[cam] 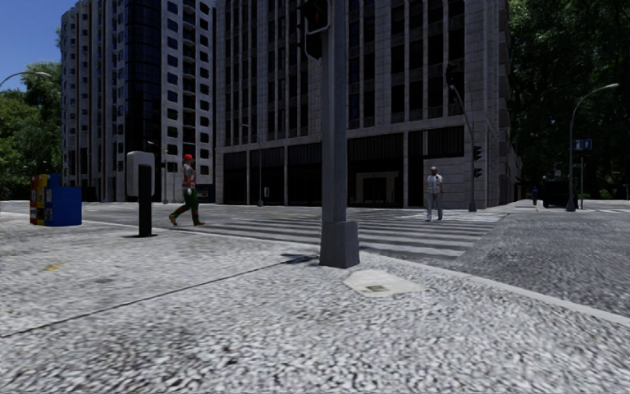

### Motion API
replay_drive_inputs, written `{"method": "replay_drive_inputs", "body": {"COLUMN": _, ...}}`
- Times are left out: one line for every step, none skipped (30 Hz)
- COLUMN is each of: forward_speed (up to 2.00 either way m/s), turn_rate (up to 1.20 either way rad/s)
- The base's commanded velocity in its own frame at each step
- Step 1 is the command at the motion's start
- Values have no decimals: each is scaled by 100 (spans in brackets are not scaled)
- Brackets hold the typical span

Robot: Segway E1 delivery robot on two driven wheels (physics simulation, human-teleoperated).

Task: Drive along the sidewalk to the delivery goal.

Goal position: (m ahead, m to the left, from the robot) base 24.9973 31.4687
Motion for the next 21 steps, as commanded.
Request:
{"method": "replay_drive_inputs", "body": {"forward_speed": 173, "turn_rate": 0}}
{"method": "replay_drive_inputs", "body": {"forward_speed": 173, "turn_rate": 0}}
{"method": "replay_drive_inputs", "body": {"forward_speed": 173, "turn_rate": 0}}
{"method": "replay_drive_inputs", "body": {"forward_speed": 173, "turn_rate": 0}}
{"method": "replay_drive_inputs", "body": {"forward_speed": 173, "turn_rate": 0}}
{"method": "replay_drive_inputs", "body": {"forward_speed": 173, "turn_rate": 0}}
{"method": "replay_drive_inputs", "body": {"forward_speed": 173, "turn_rate": 0}}
{"method": "replay_drive_inputs", "body": {"forward_speed": 173, "turn_rate": 0}}
{"method": "replay_drive_inputs", "body": {"forward_speed": 173, "turn_rate": 0}}
{"method": "replay_drive_inputs", "body": {"forward_speed": 173, "turn_rate": 0}}
{"method": "replay_drive_inputs", "body": {"forward_speed": 173, "turn_rate": 9}}
{"method": "replay_drive_inputs", "body": {"forward_speed": 173, "turn_rate": 28}}
{"method": "replay_drive_inputs", "body": {"forward_speed": 173, "turn_rate": 48}}
{"method": "replay_drive_inputs", "body": {"forward_speed": 173, "turn_rate": 67}}
{"method": "replay_drive_inputs", "body": {"forward_speed": 173, "turn_rate": 78}}
{"method": "replay_drive_inputs", "body": {"forward_speed": 173, "turn_rate": 78}}
{"method": "replay_drive_inputs", "body": {"forward_speed": 173, "turn_rate": 83}}
{"method": "replay_drive_inputs", "body": {"forward_speed": 173, "turn_rate": 85}}
{"method": "replay_drive_inputs", "body": {"forward_speed": 173, "turn_rate": 85}}
{"method": "replay_drive_inputs", "body": {"forward_speed": 173, "turn_rate": 85}}
{"method": "replay_drive_inputs", "body": {"forward_speed": 173, "turn_rate": 85}}
